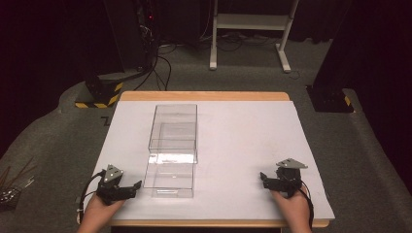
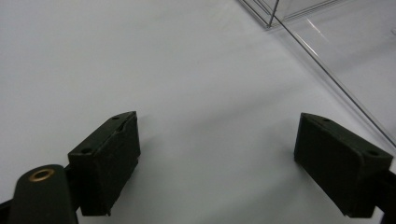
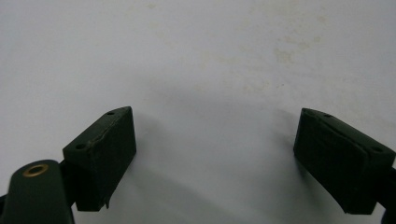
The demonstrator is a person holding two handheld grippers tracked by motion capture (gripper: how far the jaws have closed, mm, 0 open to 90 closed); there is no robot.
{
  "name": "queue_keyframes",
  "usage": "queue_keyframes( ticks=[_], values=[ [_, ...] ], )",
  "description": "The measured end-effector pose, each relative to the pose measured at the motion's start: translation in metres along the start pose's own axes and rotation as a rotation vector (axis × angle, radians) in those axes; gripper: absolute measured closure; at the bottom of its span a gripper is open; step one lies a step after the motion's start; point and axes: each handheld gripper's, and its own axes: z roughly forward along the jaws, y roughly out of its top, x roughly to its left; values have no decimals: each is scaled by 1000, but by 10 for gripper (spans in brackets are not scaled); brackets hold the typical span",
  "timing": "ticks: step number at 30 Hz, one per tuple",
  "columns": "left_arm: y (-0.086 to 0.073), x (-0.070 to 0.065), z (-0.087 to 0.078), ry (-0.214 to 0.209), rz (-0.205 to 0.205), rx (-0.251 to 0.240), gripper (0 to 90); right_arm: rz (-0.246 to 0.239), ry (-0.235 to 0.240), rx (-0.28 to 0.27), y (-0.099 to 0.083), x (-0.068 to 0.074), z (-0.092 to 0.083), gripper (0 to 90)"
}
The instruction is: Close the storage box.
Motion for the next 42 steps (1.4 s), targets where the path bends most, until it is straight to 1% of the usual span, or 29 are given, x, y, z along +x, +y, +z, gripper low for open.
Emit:
queue_keyframes(
  ticks=[15, 22, 23, 25, 28, 31, 34, 36, 39, 42],
  values=[
    [1, 0, 0, 5, -2, 2, 147, 0, 0, -1, 0, 0, 0, 128],
    [2, 1, -1, -10, -6, 10, 145, 0, 0, 0, 0, 0, 0, 129],
    [2, 1, -2, -16, -10, 2, 146, 0, 0, 0, 0, 0, 0, 129],
    [2, 2, -3, -13, -7, 1, 146, 0, 0, 0, 0, 0, 0, 129],
    [2, 4, -5, -18, -19, -13, 146, 0, 0, 0, 0, 0, 0, 129],
    [2, 4, -6, -17, -13, -14, 145, 0, 0, 0, 0, 0, 0, 129],
    [2, 5, -9, -14, -11, -31, 145, 0, 0, 0, 0, 0, 0, 129],
    [2, 5, -11, -13, -12, -31, 145, 0, 1, 0, 0, 0, 0, 129],
    [4, 6, -16, -6, -11, -54, 145, 0, 1, 0, 0, 0, 0, 129],
    [6, 6, -20, -10, -10, -75, 145, 0, 1, 0, 0, 0, 0, 128]
  ],
)
